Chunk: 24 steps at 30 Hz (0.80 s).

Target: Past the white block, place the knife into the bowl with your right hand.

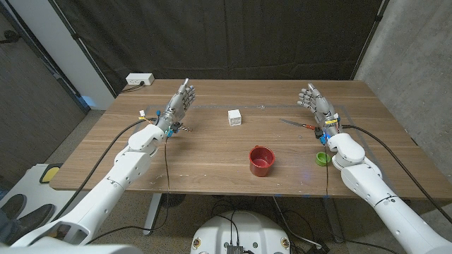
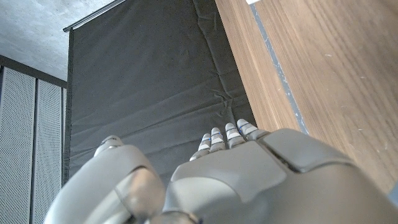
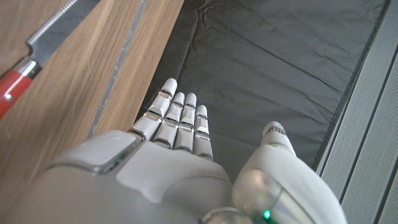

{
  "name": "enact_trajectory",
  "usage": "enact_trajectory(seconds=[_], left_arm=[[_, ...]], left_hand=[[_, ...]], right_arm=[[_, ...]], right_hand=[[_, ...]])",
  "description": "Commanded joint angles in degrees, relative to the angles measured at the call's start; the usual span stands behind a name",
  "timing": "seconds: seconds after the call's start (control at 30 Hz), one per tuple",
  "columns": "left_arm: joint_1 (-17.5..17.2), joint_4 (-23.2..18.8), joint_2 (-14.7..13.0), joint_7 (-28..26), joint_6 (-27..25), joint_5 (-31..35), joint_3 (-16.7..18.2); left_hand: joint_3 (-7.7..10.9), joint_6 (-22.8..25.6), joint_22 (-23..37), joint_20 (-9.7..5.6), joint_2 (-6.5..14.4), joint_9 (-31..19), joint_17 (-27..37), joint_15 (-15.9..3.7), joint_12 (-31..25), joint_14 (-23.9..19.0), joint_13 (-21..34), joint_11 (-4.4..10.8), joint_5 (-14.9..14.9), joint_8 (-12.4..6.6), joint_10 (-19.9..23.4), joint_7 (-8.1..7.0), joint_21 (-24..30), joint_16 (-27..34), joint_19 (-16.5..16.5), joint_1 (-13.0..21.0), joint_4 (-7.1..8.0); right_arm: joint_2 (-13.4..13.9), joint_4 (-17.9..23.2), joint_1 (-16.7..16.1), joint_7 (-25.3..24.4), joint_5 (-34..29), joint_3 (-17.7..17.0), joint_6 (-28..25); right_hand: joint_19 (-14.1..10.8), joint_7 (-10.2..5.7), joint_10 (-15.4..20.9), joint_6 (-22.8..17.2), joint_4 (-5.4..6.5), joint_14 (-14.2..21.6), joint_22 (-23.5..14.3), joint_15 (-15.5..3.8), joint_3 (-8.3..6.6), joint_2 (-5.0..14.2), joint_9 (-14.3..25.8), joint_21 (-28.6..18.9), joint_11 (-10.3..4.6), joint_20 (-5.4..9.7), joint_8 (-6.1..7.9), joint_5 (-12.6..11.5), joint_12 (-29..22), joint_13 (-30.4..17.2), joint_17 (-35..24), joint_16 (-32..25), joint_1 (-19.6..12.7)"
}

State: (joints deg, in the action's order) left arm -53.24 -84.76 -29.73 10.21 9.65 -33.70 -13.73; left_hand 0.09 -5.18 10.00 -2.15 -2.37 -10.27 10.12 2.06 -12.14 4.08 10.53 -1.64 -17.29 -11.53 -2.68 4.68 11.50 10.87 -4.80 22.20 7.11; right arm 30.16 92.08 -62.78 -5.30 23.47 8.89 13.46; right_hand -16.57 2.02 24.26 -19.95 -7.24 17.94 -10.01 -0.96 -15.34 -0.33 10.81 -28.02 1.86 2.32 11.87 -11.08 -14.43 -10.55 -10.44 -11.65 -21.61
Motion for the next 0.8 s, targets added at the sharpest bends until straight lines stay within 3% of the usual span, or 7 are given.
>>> enact_trajectory(seconds=[0.03, 0.2, 0.27, 0.4, 0.67, 0.8], left_arm=[[-0.7, -1.7, 1.3, -0.9, -0.2, 0.7, -0.3], [-0.8, -2.6, 1.4, -1.9, -0.8, 1.6, -0.6], [-0.9, -3.2, 1.2, -2.3, -1.2, 2.0, -0.7], [-1.2, -4.1, 1.1, -3.1, -1.9, 2.3, -0.6], [-2.1, -5.9, 0.6, -4.5, -2.3, 3.8, -0.7], [-2.4, -6.0, 0.6, -4.3, -1.9, 3.9, -0.7]], left_hand=[[0.09, 0.9, 0.3, 0.17, -0.1, -0.2, 0.2, 0.09, -0.4, -0.9, 0.1, -0.19, -0.1, -0.57, 0.7, 0.22, 0.3, 0.5, 0.2, 0.5, -0.31], [0.0, 1.5, 0.3, 0.53, 0.0, -0.2, 0.2, 0.75, -0.5, -1.9, 0.1, -1.02, -0.1, -0.62, 1.5, 0.99, 0.3, 0.7, 0.5, 0.7, -0.44], [-0.03, 1.7, 0.3, 0.56, 0.0, -0.2, 0.2, 0.81, -0.5, -2.0, 0.1, -1.07, -0.1, -0.65, 1.6, 1.11, 0.3, 0.7, 0.5, 0.8, -0.47], [-0.08, 1.9, 0.3, 0.8, 0.1, -0.2, 0.2, 0.88, -0.5, -2.1, 0.1, -1.12, -0.1, -0.62, 1.9, 1.15, 0.3, 0.7, 0.5, 0.8, -0.51], [-0.2, 2.3, 0.3, 1.68, 0.1, -0.2, 0.2, 1.05, -0.5, -2.3, 0.1, -1.28, 0.0, -0.62, 2.0, 1.31, 0.1, 0.6, 0.1, 0.9, -0.57], [-0.24, 2.4, 0.3, 1.75, 0.2, -0.2, 0.2, 0.9, -0.5, -2.3, 0.1, -1.17, 0.0, -0.63, 2.2, 1.18, 0.0, 0.5, -0.1, 1.0, -0.58]], right_arm=[[3.3, 4.3, -3.0, -4.4, -6.7, -1.9, -2.1], [4.7, 7.7, -4.2, -8.7, -11.1, -2.3, -7.0], [5.1, 8.8, -4.6, -9.8, -12.2, -2.5, -8.8], [5.6, 9.8, -5.0, -11.2, -14.0, -2.8, -10.4], [7.2, 11.7, -5.5, -12.8, -17.6, -2.6, -14.3], [8.6, 12.9, -5.4, -13.3, -20.2, -1.9, -17.2]], right_hand=[[0.9, -0.25, 0.4, -1.1, -1.12, -1.1, -0.3, -0.32, -0.48, 0.32, 0.2, 0.8, -0.48, 2.38, 0.34, 0.2, 0.0, -0.2, 0.0, 0.6, -2.2], [0.2, -1.41, -0.4, -1.6, -1.89, -0.5, -0.3, -0.12, -1.37, 0.9, 0.2, 1.1, -1.22, 2.08, 0.31, 0.2, 0.6, -0.2, 0.1, 0.5, -4.5], [-1.9, -2.13, -0.3, -1.9, -2.11, 1.8, -0.5, 0.46, -1.78, 0.74, 0.2, 0.8, -2.29, 1.33, 0.18, 0.4, 0.8, -0.1, 0.1, -0.1, -5.7], [-2.5, -3.59, 0.7, -2.6, -2.32, 2.5, -0.6, 0.7, -2.19, 0.66, 0.2, 0.9, -3.5, 0.92, 0.3, 0.4, 0.5, -0.1, 0.1, -0.1, -6.9], [3.6, -5.37, 1.2, -3.7, -2.51, -3.3, -0.7, 2.93, -3.32, 0.39, 0.3, 4.2, -4.59, -0.98, 0.21, 0.6, 0.8, -0.1, 0.1, 1.7, -10.3], [4.1, -5.57, 1.1, -3.9, -2.61, -3.7, -0.6, 2.86, -3.51, 0.34, 0.3, 4.6, -5.11, -1.27, 0.25, 0.6, 0.9, -0.1, 0.1, 1.7, -10.9]])
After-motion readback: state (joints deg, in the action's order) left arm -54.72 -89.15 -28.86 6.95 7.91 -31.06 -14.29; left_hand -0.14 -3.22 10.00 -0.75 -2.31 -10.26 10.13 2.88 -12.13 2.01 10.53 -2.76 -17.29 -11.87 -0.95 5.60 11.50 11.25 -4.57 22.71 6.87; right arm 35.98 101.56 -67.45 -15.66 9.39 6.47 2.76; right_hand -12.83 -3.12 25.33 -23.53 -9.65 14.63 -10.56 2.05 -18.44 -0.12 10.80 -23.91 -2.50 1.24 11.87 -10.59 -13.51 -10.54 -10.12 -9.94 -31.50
